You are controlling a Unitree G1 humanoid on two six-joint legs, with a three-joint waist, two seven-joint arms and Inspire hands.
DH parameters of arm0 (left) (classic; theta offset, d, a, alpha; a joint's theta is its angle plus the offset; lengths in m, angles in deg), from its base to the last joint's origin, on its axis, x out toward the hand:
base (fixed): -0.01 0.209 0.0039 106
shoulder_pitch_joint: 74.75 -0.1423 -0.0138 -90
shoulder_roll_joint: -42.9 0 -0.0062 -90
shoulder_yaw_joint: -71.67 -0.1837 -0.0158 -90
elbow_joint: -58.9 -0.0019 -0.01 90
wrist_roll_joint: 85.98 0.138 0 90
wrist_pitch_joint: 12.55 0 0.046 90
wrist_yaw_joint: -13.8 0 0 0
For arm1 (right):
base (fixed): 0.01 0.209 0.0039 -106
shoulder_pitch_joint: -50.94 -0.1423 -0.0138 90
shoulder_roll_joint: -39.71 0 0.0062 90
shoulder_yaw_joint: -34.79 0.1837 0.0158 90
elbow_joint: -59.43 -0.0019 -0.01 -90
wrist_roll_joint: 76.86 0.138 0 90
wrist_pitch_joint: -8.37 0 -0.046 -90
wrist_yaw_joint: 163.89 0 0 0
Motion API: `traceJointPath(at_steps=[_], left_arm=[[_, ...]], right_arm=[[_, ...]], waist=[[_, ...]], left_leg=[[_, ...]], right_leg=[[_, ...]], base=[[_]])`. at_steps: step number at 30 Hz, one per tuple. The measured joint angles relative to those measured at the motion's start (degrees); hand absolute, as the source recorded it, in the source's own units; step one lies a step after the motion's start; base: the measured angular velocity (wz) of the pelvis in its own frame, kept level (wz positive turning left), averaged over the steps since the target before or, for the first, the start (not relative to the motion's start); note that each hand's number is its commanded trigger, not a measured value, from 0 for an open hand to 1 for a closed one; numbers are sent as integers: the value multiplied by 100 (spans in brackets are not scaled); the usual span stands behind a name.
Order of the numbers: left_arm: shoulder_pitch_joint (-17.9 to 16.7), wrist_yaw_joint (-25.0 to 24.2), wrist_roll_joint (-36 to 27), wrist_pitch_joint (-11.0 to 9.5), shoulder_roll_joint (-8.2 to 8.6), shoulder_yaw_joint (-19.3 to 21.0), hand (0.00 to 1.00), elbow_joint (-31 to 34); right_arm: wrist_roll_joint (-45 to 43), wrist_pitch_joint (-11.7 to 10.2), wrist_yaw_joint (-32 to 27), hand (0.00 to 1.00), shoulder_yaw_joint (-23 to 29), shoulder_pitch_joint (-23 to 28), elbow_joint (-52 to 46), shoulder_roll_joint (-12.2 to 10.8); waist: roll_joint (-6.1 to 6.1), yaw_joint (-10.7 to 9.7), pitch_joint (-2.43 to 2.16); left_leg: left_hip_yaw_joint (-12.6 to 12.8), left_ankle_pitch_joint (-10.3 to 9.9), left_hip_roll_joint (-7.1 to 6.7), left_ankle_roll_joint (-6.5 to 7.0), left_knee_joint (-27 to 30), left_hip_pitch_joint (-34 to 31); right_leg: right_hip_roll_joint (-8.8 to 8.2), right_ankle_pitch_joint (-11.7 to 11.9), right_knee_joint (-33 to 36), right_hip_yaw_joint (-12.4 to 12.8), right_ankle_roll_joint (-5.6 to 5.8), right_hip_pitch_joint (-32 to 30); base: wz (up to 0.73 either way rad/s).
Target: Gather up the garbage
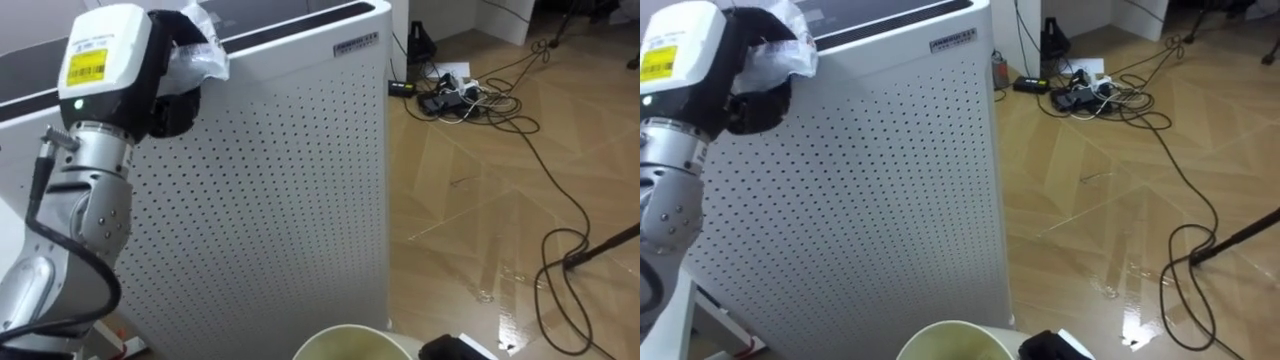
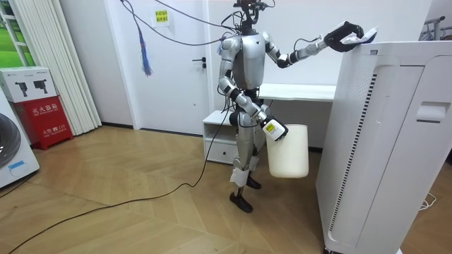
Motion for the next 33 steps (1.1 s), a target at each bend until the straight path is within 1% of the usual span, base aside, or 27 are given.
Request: traceJointPath(at_steps=[8, 11, 13, 14, 15, 16, 17, 18, 19, 20, 21, 22, 24, 25, 26, 27, 29, 30, 31, 33], left_arm=[[-1, 69, -9, -12, 5, 29, 100, 16], [-4, 56, -13, -1, 47, 29, 100, 91], [-98, 34, -68, 27, 59, 30, 100, 332], [-193, 11, -142, 25, 75, 27, 100, 589], [-301, -38, -187, 15, 110, 22, 100, 855], [-373, -53, -241, 14, 125, 20, 100, 1007], [-586, -72, -429, -6, 162, 7, 100, 1356], [-782, -113, -699, -65, 190, -72, 100, 1647], [-848, -158, -804, -124, 204, -126, 100, 1749], [-910, -249, -1027, -235, 245, -285, 100, 1867], [-966, -380, -1410, -291, 287, -450, 100, 1979], [-992, -474, -1607, -315, 298, -539, 100, 2016], [-1059, -908, -2305, -406, 378, -813, 100, 2058], [-1077, -999, -2431, -406, 404, -846, 100, 2058], [-1110, -1146, -2694, -413, 469, -893, 100, 2057], [-1211, -1232, -2950, -489, 541, -901, 100, 2057], [-1432, -1377, -3242, -622, 571, -956, 100, 2057], [-1561, -1498, -3395, -634, 576, -1021, 100, 2057], [-1619, -1563, -3454, -634, 577, -1064, 100, 2057], [-1790, -1812, -3692, -634, 559, -1273, 100, 2042]], right_arm=[[-6, 0, 8, 100, 1, -1, 0, -14], [0, 0, 8, 100, 1, -3, -3, -13], [12, 0, 5, 100, 1, -3, -3, -49], [55, 0, 6, 100, -5, -2, -2, -59], [65, 0, 8, 100, -7, -12, -4, -60], [65, 0, 9, 100, -8, -27, -5, -60], [58, 0, 9, 100, -13, -46, -13, -67], [59, -1, 13, 100, -16, -48, -15, -85], [59, -1, 13, 100, -19, -54, -15, -91], [65, -4, 3, 100, -53, -82, -15, -98], [65, -7, -7, 100, -133, -145, -15, -88], [65, -12, -23, 100, -183, -176, -16, -93], [58, -26, -63, 100, -238, -268, -16, -196], [58, -26, -79, 100, -237, -287, -16, -229], [62, -35, -123, 100, -234, -320, -16, -269], [63, -50, -122, 100, -234, -373, -16, -271], [65, -141, -125, 100, -234, -447, -17, -260], [108, -143, -122, 100, -234, -513, -16, -261], [138, -144, -125, 100, -236, -538, -16, -261], [340, -144, -173, 100, -236, -655, -16, -235]], waist=[[-1, -11, 0], [-8, -9, 4], [-23, -11, 7], [-42, 0, 8], [-68, 21, -10], [-80, 26, -9], [-101, 27, -6], [-125, 25, -16], [-135, 25, -18], [-159, 29, -20], [-195, 27, -20], [-220, 27, -25], [-329, 32, -24], [-355, 36, -24], [-398, 39, -25], [-419, 49, -30], [-424, 45, -29], [-434, 49, -26], [-442, 57, -29], [-466, 66, -29]], left_leg=[[0, 0, -6, 0, -8, -3], [-19, 0, -7, 0, -15, -44], [-26, 0, -7, 0, -6, -102], [-38, 0, -8, 0, -4, -128], [-42, 0, -9, 0, 7, -161], [-43, 0, -9, 0, 18, -184], [-42, 0, -8, 0, 33, -208], [-32, 0, -5, 0, 34, -208], [-31, 0, -3, 0, 34, -209], [-35, 0, 2, 0, 34, -215], [-53, 0, 13, 0, 38, -230], [-61, 1, 14, 1, 43, -248], [-70, 1, 5, 1, 61, -302], [-70, 1, 2, 1, 64, -301], [-72, 1, 1, 1, 81, -299], [-72, 1, 1, 1, 89, -298], [-72, 1, 3, 1, 92, -302], [-69, 1, -15, 1, 92, -314], [-68, 1, -26, 1, 93, -330], [-79, 4, -19, 7, 121, -439]], right_leg=[[-4, -3, -8, 0, 4, -1], [-14, -14, 5, -31, 7, -13], [-29, -32, 10, -91, 14, -44], [-37, -37, 11, -137, 13, -65], [-40, -39, 12, -143, 12, -114], [-44, -38, 12, -137, 11, -129], [-54, -38, 12, -163, 9, -136], [-67, -40, 10, -239, 6, -127], [-81, -44, 11, -283, 1, -119], [-101, -47, 15, -333, 1, -108], [-120, -59, 15, -373, 7, -110], [-128, -66, 15, -390, 11, -118], [-135, -71, 12, -422, 16, -140], [-132, -71, 11, -422, 15, -139], [-131, -71, 9, -425, 15, -128], [-134, -71, 9, -427, 15, -123], [-135, -71, 9, -428, 15, -125], [-132, -71, 8, -425, 15, -140], [-130, -71, 9, -424, 15, -159], [-129, -67, 13, -444, 8, -247]], base=[[0], [5], [12], [9], [8], [9], [11], [13], [18], [19], [17], [12], [8], [0], [0], [0], [0], [0], [0], [4]])
